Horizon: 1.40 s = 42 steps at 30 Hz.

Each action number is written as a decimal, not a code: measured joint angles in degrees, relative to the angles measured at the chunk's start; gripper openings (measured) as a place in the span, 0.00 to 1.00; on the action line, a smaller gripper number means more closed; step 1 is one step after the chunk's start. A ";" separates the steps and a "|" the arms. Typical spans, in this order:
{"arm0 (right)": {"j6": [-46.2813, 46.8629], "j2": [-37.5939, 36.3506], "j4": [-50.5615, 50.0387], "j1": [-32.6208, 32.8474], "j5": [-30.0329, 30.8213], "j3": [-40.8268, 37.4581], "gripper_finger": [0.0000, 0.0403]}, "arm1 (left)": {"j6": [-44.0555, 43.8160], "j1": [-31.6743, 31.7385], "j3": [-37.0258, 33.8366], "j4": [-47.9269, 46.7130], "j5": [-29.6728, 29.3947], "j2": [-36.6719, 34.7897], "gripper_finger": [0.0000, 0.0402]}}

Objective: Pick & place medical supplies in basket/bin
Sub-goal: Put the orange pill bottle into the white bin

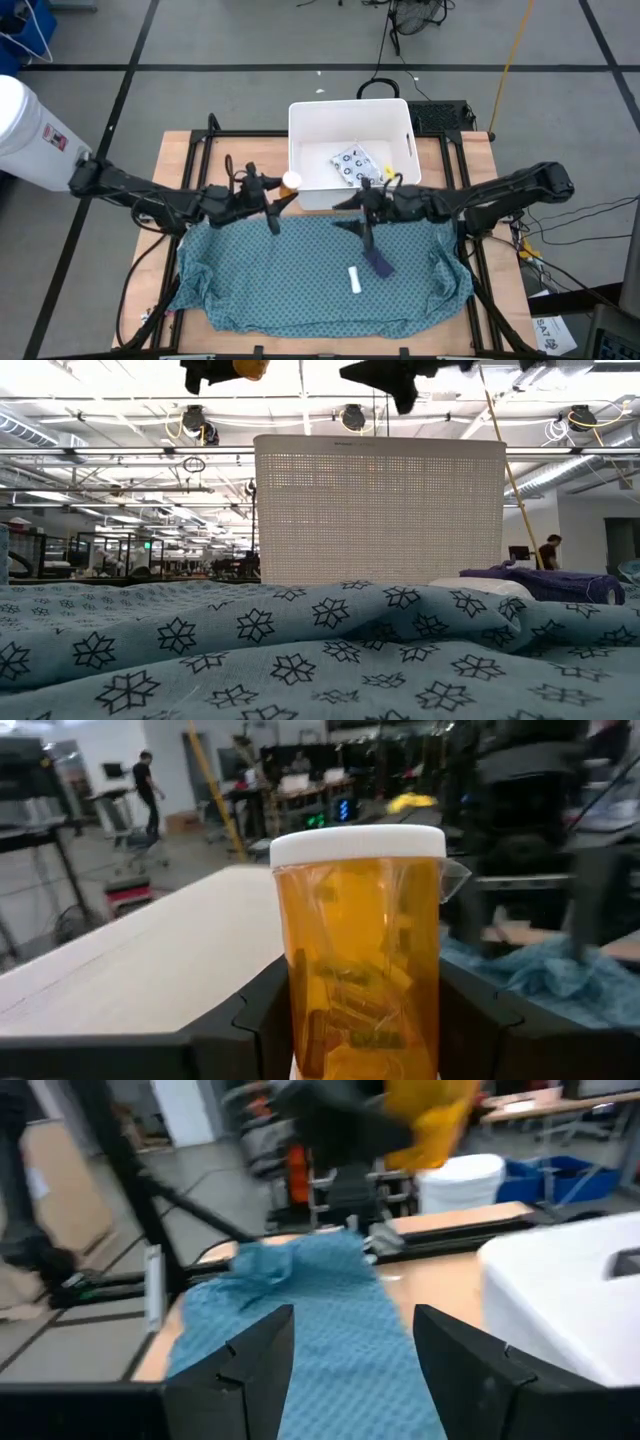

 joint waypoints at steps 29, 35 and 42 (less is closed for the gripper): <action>4.81 7.34 -20.39 -9.28 -10.17 21.64 0.78 | 4.41 2.14 -0.01 12.14 5.61 9.29 0.44; 5.29 9.97 -20.38 -10.89 -12.17 23.96 0.78 | 3.65 2.14 -0.01 11.64 5.74 9.29 0.48; 5.41 12.38 -20.15 -11.06 -15.24 27.33 0.78 | 2.44 2.14 -0.01 9.89 5.81 9.32 0.49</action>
